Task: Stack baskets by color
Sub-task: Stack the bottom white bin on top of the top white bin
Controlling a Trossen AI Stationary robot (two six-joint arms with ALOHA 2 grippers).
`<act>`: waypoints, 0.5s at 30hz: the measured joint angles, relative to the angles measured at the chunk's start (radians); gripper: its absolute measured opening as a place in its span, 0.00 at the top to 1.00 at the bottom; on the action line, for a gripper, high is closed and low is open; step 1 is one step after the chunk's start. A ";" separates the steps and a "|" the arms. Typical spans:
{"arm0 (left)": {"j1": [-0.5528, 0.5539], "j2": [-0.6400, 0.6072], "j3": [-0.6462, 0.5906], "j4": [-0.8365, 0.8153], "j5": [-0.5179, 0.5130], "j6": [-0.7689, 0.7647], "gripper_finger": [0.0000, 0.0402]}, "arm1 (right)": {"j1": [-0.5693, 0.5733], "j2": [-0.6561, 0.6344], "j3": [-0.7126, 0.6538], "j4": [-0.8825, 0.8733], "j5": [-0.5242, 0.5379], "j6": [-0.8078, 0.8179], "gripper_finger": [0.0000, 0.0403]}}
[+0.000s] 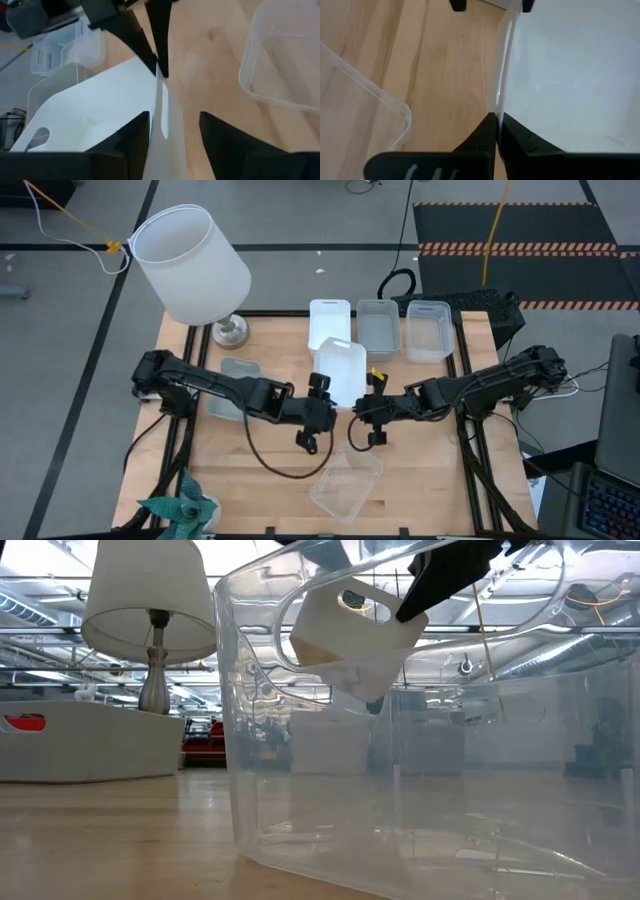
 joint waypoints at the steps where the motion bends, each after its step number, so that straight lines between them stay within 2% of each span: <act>1: 0.002 0.009 0.001 -0.007 -0.020 0.000 0.58 | 0.000 0.000 0.000 0.000 0.000 0.000 0.98; 4: 0.005 0.025 0.001 -0.035 -0.072 -0.002 0.60 | 0.000 0.000 0.000 -0.004 0.000 0.000 0.98; 9: 0.005 0.026 0.001 -0.036 -0.076 0.000 0.63 | 0.000 0.000 0.000 -0.004 0.002 -0.002 0.98; 15: 0.015 0.032 0.001 -0.031 -0.032 -0.008 0.77 | 0.000 0.000 0.000 0.002 -0.001 -0.012 0.98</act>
